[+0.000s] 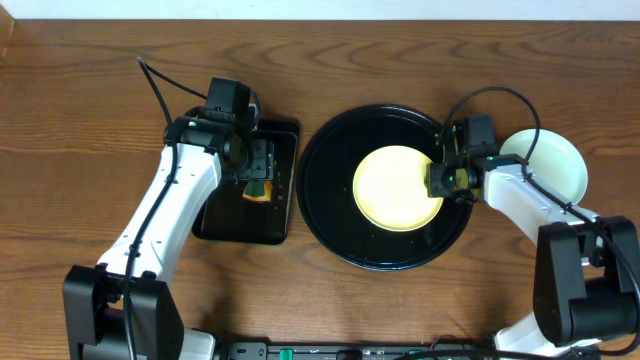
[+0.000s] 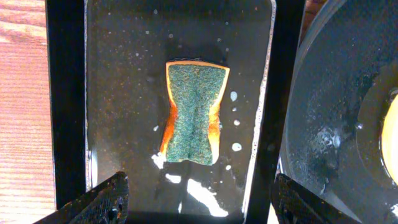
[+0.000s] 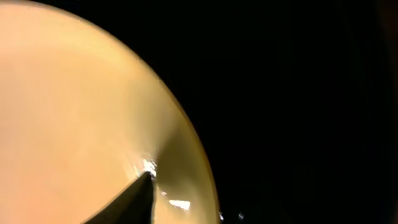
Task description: Clean dirty plates on tray and stack at the side
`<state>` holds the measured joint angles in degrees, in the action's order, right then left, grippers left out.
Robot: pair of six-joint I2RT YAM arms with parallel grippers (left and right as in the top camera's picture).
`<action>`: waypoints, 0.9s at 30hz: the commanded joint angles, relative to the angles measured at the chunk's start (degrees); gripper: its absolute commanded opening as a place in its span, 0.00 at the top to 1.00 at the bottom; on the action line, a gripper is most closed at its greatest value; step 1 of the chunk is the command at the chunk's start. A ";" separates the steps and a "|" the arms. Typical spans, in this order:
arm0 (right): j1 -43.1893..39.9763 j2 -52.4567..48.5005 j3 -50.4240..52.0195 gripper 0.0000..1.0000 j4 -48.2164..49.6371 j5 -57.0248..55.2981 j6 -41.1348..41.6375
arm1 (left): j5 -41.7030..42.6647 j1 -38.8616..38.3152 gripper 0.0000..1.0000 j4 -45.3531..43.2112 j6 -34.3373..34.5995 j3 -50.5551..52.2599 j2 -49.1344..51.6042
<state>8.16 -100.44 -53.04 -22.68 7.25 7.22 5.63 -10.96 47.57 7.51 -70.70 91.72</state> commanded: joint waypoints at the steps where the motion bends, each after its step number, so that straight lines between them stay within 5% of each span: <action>1: -0.90 -2.51 -0.44 0.65 0.46 7.56 0.81 | -0.11 0.28 0.26 0.15 0.07 -0.79 0.11; 4: -0.90 -2.82 -0.44 0.92 0.20 11.52 -0.90 | -0.11 0.28 0.26 -0.04 0.07 -0.79 0.11; 6: -0.90 -2.82 -0.44 0.99 0.20 12.37 -1.05 | -0.11 0.28 0.26 -0.20 0.07 -0.79 0.11; 19: -1.05 1.05 -0.50 0.99 4.04 24.61 -6.51 | -0.11 0.28 0.26 -0.28 0.07 -0.79 0.11; 27: -0.96 11.04 -0.50 0.99 5.95 16.35 -9.99 | -0.11 0.28 0.26 -0.28 0.07 -0.79 0.11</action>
<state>7.14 -94.08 -53.43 -17.10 26.76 0.27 5.63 -10.96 47.33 7.51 -70.70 91.72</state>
